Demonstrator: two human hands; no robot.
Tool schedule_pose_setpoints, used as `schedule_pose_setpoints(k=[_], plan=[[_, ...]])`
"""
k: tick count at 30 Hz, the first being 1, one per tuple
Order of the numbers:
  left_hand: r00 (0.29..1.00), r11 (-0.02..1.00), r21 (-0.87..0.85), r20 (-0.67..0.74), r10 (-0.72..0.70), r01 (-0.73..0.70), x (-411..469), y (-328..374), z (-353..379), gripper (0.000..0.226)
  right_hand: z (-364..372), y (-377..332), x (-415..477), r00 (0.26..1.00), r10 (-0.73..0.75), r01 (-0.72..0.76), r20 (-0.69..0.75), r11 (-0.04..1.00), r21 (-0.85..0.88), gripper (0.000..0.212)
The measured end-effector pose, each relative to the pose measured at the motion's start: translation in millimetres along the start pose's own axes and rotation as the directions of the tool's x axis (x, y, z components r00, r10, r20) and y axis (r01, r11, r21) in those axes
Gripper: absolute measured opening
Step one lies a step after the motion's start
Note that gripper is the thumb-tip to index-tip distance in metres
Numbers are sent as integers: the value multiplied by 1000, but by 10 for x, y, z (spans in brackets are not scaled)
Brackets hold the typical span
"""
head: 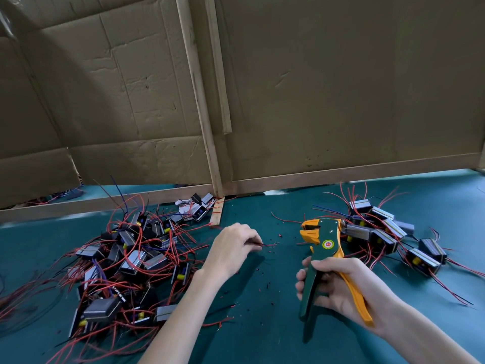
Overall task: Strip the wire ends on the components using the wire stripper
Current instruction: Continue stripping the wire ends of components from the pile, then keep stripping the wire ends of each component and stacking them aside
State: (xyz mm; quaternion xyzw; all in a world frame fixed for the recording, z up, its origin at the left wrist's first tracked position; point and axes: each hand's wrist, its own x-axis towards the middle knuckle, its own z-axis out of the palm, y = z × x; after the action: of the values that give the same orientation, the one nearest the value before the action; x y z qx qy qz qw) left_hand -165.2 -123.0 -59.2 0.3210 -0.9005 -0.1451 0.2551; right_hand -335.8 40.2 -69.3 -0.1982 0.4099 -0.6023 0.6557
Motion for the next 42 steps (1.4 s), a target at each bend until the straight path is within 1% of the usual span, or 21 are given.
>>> schedule_pose_setpoints(k=[1,3,4,6,8,11,13,15,16,18,21,25,27,30,32,35,37,39,40,42], plan=[[999,987,-154,-21,-37,34,5,28,-4,3,1,-2,-8,1000,-3,3,7,1000,-11,34],[992,891,-446,-47,-121,87,32,91,-29,5,7,-8,-19,1000,-10,11,27,999,-39,36],[988,836,-540,-45,-145,98,48,129,-48,6,13,-12,-26,999,-16,18,38,998,-52,35],[987,730,-675,-20,-157,102,64,196,-92,13,36,-16,-37,997,-37,42,62,997,-67,26],[991,665,-742,-3,-136,89,68,255,-154,17,62,-18,-53,994,-58,65,92,995,-74,25],[996,661,-745,48,-81,90,58,341,-242,21,110,-20,-85,983,-95,113,157,988,-106,29],[994,654,-749,100,-45,105,50,407,-293,15,140,-24,-110,974,-118,147,195,980,-137,30],[990,627,-770,139,-20,120,44,471,-346,1,161,-25,-137,962,-140,181,232,969,-166,33],[990,625,-772,140,-16,119,43,497,-368,5,168,-26,-152,957,-147,194,250,965,-174,37],[988,625,-770,153,-14,128,44,528,-414,4,187,-31,-181,949,-154,208,276,962,-177,44],[985,655,-744,173,-2,132,40,543,-477,8,220,-38,-218,938,-158,225,308,955,-195,44],[980,700,-703,197,23,125,28,544,-562,7,249,-43,-265,936,-159,239,313,942,-236,38],[978,730,-674,204,36,114,24,548,-609,6,267,-49,-292,936,-172,258,308,929,-267,34],[973,728,-674,227,43,125,21,546,-657,6,294,-42,-314,936,-182,283,301,899,-335,36],[972,735,-668,228,55,115,21,530,-658,6,311,-23,-323,942,-191,285,275,887,-363,32],[969,699,-707,231,86,106,16,524,-647,5,350,5,-349,951,-224,289,214,893,-346,29],[973,662,-741,216,78,112,24,513,-612,6,350,43,-339,952,-271,306,143,875,-376,38],[978,645,-754,203,49,124,37,483,-537,3,328,65,-309,944,-321,316,70,826,-467,48],[979,645,-753,202,37,131,40,469,-491,6,318,70,-295,945,-322,309,58,821,-481,46],[983,648,-749,186,12,134,48,438,-413,9,302,58,-264,960,-268,278,83,874,-399,27]])
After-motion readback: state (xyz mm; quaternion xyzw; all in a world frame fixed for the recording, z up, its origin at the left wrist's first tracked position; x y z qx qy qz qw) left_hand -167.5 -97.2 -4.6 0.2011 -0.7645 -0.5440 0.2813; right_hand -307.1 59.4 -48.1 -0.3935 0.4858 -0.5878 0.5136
